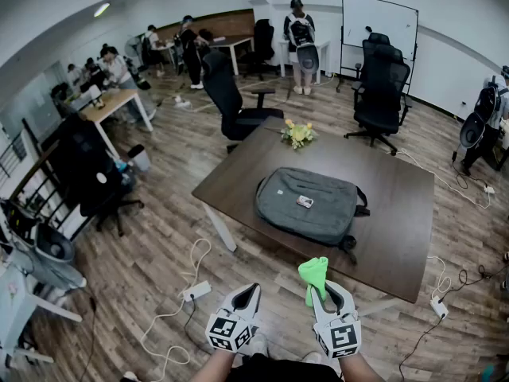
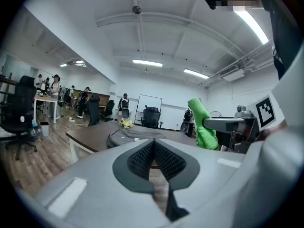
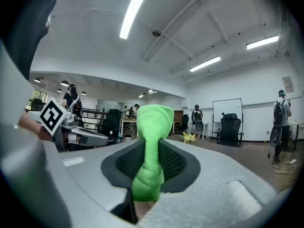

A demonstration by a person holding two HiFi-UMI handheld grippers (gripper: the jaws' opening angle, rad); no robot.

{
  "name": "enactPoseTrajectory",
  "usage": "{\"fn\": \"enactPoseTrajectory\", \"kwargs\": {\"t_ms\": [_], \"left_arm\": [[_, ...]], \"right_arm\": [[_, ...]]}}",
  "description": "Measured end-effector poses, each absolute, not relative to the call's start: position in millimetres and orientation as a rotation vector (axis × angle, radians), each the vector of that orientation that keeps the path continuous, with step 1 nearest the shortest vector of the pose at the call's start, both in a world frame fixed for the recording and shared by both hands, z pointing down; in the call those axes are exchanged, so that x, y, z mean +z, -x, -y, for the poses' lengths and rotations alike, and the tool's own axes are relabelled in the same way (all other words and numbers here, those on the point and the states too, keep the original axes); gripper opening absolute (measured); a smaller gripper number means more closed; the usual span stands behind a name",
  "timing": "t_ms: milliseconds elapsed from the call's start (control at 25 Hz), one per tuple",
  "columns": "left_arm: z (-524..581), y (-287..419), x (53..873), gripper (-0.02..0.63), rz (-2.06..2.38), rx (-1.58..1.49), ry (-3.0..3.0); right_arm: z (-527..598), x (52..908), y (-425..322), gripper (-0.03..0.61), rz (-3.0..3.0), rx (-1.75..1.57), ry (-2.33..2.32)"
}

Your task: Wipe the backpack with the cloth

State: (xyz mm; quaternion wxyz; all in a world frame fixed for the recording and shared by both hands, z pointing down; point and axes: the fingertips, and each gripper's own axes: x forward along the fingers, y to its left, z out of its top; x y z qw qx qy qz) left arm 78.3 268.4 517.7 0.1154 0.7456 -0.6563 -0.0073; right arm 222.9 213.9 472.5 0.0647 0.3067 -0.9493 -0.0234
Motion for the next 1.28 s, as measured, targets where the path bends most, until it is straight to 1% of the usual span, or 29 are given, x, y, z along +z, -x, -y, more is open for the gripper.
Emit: {"fn": "enactPoseTrajectory", "kwargs": {"t_ms": [720,1080,1280], "left_arm": [[-269,-54,519,0.018,1.946,-0.041,-2.163],[-258,-16,512,0.018,1.922,-0.035,-2.217],[-255,9,508,0.018,1.903,0.047,-2.301]], "right_arm": [[-203,466,-203,0.089,2.905,-0.036,-0.959],[-199,460,-161,0.089,2.951,0.027,-0.922],[-195,466,-131,0.089,2.921,0.007,-0.964]]}}
